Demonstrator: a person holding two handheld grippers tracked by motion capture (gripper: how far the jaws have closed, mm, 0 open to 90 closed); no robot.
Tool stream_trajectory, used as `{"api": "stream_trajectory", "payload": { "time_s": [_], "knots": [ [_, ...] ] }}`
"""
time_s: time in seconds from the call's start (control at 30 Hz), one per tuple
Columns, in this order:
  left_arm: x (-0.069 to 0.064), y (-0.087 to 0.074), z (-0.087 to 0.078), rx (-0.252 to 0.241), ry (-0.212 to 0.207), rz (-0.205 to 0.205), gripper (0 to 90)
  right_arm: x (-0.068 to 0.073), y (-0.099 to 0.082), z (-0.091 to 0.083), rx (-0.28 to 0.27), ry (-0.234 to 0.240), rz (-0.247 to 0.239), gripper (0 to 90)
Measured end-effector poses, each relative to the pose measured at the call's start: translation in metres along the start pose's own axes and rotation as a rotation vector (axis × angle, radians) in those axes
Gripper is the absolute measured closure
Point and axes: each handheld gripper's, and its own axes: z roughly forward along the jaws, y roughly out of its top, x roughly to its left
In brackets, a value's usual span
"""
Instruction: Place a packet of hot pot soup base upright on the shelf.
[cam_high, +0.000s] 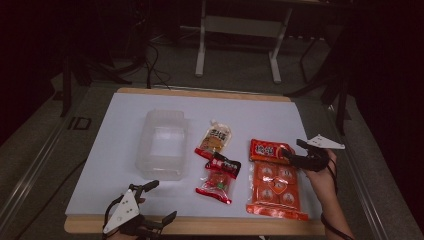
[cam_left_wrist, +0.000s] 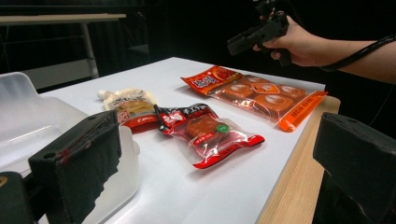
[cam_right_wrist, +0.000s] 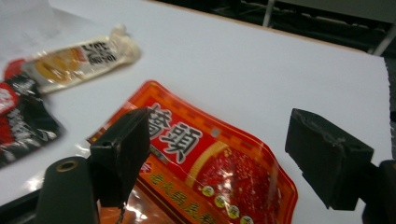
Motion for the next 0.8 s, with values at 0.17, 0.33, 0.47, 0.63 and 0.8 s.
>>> {"api": "stream_trajectory", "payload": {
  "time_s": [0.17,0.33,0.47,0.63,0.8],
  "knots": [
    [0.0,0.0,0.0,0.001,0.001,0.001,1.4,-0.006,-0.006,0.007,0.017,0.002,0.009,22.6],
    [0.0,0.0,0.0,0.001,0.001,-0.001,1.4,-0.012,-0.014,0.014,0.053,-0.008,0.018,22.5],
    [0.0,0.0,0.0,0.002,0.0,0.001,1.4,-0.017,-0.019,0.018,0.07,-0.008,0.034,22.1],
    [0.0,0.0,0.0,0.005,-0.002,0.0,1.4,-0.02,-0.024,0.024,0.103,-0.015,0.043,20.3],
    [0.0,-0.001,0.001,0.008,-0.004,0.0,1.4,-0.022,-0.029,0.032,0.134,-0.016,0.056,19.7]
  ]
}}
